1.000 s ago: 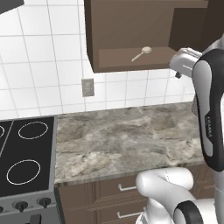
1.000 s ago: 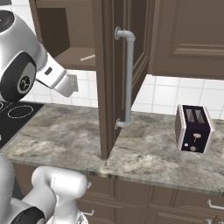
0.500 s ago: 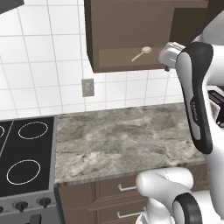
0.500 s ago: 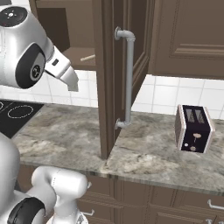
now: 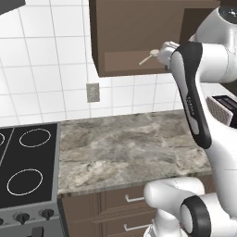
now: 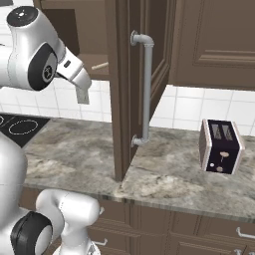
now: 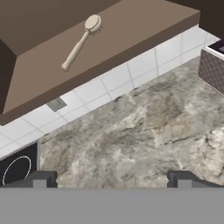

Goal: Open the cabinet. Pick the dish brush and place it next to the sink. Then close the cabinet.

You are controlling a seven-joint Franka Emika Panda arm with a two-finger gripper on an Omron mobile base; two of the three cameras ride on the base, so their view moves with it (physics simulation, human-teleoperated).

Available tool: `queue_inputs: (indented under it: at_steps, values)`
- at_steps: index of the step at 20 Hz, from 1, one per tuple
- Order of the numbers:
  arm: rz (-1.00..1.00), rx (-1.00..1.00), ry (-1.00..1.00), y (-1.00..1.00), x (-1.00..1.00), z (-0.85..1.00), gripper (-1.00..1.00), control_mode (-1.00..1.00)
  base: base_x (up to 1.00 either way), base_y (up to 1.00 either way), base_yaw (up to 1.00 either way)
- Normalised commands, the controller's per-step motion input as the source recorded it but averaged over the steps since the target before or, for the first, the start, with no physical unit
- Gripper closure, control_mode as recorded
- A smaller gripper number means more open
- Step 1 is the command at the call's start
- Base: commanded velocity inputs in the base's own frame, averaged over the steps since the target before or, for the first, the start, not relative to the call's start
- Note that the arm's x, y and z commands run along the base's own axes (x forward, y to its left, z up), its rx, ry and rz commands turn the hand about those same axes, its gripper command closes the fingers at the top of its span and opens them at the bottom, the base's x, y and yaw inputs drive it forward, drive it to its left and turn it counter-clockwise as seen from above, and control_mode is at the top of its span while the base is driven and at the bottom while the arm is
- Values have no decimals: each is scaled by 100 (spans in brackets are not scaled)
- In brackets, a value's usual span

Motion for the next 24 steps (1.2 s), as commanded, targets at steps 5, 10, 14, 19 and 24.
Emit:
queue_inputs:
  at_steps: [5, 10, 14, 19, 24]
  values:
    - [0, -8, 0, 0, 40, 0, -100, -100, 0, 0, 0]
    - [0, -10, 0, 0, 47, 0, -100, -100, 0, 0, 0]
    - [0, -5, 0, 0, 37, 5, -100, -100, 0, 0, 0]
    - [0, 0, 0, 0, 39, 0, -100, -100, 0, 0, 0]
    - [0, 0, -1, 0, 43, 0, -100, -100, 0, 0, 0]
